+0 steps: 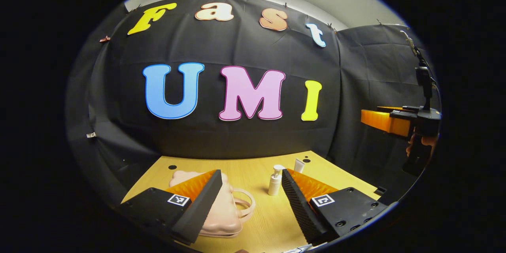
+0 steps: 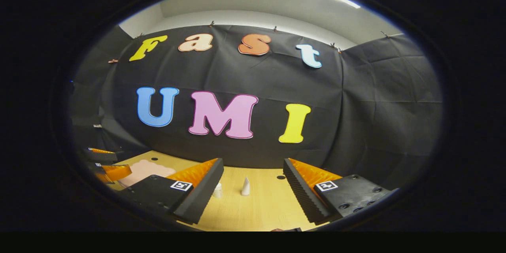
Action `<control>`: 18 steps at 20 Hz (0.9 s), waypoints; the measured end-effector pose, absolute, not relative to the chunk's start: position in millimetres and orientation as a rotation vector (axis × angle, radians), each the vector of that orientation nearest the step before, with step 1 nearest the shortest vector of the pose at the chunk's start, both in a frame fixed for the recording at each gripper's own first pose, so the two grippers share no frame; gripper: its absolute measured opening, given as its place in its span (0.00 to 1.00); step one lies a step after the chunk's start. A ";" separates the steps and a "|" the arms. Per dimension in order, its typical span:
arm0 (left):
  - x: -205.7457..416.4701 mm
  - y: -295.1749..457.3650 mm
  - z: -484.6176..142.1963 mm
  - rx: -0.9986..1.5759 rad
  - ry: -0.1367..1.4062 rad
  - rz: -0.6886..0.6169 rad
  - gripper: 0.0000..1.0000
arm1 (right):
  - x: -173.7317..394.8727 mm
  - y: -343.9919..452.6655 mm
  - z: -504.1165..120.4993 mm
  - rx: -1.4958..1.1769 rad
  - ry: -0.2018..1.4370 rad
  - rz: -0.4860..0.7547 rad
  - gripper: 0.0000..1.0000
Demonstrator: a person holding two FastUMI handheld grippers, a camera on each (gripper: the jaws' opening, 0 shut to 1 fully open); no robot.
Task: First open the suitcase, pack the skin care products into it, and then close the suitcase.
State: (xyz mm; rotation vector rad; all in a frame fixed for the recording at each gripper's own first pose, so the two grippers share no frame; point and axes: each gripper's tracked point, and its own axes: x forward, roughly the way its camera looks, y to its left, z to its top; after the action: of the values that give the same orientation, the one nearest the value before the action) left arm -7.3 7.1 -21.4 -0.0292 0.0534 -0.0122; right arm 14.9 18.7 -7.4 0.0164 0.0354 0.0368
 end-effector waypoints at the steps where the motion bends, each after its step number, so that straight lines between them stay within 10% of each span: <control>1: -5.3 5.4 -24.4 -0.035 0.059 -0.018 0.96 | 15.6 18.1 -7.5 0.015 0.035 0.034 0.97; 18: 33.3 -9.6 -84.8 -0.046 0.215 -0.044 0.96 | 11.2 -3.8 -39.4 0.023 0.109 -0.027 0.97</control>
State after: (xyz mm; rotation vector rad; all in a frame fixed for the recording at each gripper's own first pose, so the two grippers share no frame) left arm 33.3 -9.6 -84.8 -0.0461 0.2154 -0.0436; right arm 11.2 -3.8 -39.4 0.0233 0.1092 -0.0267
